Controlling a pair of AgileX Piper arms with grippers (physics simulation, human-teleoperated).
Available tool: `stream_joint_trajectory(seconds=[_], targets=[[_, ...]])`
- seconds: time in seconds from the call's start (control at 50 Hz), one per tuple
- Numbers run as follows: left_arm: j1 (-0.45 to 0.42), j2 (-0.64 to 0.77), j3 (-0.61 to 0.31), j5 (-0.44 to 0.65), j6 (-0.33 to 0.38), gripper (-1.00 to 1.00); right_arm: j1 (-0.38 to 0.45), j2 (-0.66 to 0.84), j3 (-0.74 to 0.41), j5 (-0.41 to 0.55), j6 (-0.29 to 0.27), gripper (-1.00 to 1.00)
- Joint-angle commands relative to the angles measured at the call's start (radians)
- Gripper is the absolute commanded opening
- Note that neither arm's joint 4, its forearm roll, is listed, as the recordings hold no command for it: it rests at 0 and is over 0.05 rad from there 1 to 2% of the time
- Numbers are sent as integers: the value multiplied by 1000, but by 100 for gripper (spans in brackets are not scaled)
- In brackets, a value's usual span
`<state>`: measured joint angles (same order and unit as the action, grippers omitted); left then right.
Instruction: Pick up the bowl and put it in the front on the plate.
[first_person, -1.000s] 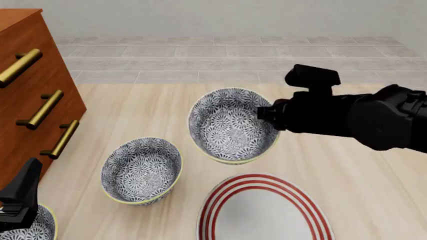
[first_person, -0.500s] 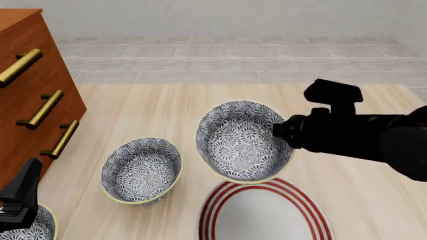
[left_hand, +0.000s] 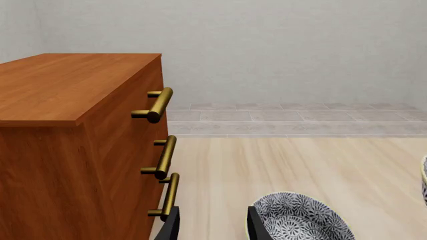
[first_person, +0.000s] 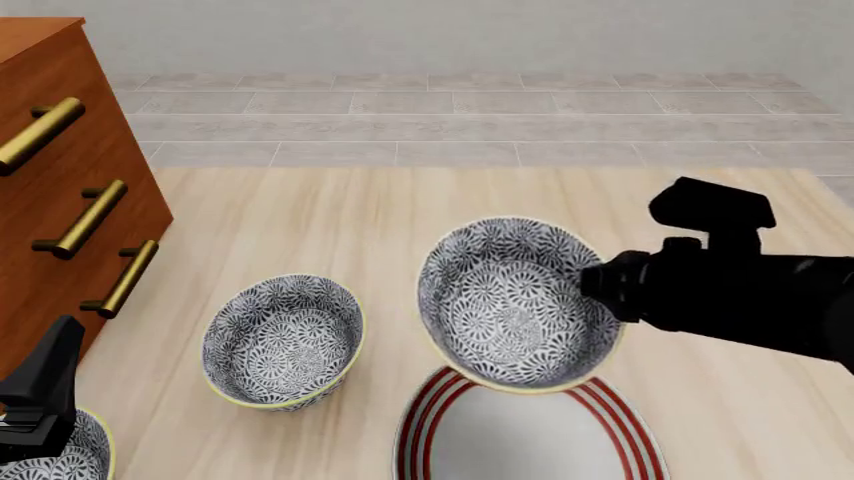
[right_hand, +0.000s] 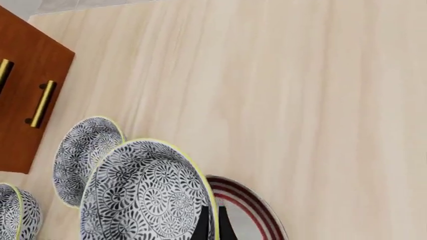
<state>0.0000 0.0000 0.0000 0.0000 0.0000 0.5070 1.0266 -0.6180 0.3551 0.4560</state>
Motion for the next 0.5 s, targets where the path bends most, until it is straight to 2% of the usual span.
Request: stream_joint_trajectory(seconds=[0.02,0.2,0.5], targets=[[0,0,0,0,0,100,0,-43,28,13,12,-100],[0,0,0,0,0,100,4,-101,84,24,27,-100],[0,0,0,0,0,100,17,-257,173,123,37,-100]])
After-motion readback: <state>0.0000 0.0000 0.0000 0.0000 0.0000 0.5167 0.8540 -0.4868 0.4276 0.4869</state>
